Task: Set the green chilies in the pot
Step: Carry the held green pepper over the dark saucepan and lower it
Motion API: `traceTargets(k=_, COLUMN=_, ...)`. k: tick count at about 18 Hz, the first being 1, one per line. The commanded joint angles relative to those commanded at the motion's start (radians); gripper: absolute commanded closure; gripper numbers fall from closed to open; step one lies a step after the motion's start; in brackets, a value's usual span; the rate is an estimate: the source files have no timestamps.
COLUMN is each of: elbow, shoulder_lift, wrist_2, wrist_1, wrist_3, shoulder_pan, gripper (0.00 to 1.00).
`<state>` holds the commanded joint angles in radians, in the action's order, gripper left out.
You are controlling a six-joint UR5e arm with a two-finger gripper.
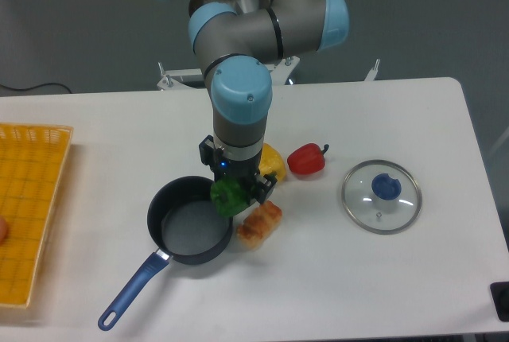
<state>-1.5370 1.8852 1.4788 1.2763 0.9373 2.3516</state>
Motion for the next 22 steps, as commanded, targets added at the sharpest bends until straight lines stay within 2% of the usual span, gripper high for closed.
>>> traceTargets(k=4, elbow=-0.026, shoulder_lift=-0.003, wrist_2=0.035, wrist_1=-0.008, wrist_3=-0.005, shoulder_pan=-0.023, gripper=0.51)
traceTargets(k=13, elbow=-0.032, shoulder_lift=-0.009, wrist_2=0.041, wrist_1=-0.003, wrist_3=-0.084, shoulder_pan=-0.078, gripper=0.51)
traceTargets(k=18, elbow=-0.040, shoulder_lift=0.000, wrist_2=0.117, wrist_1=-0.006, wrist_3=-0.190, shoulder_pan=-0.178, gripper=0.51)
traceTargets(k=22, elbow=-0.052, shoulder_lift=-0.002, wrist_2=0.124, wrist_1=-0.008, wrist_3=-0.227, shoulder_pan=-0.207, gripper=0.51)
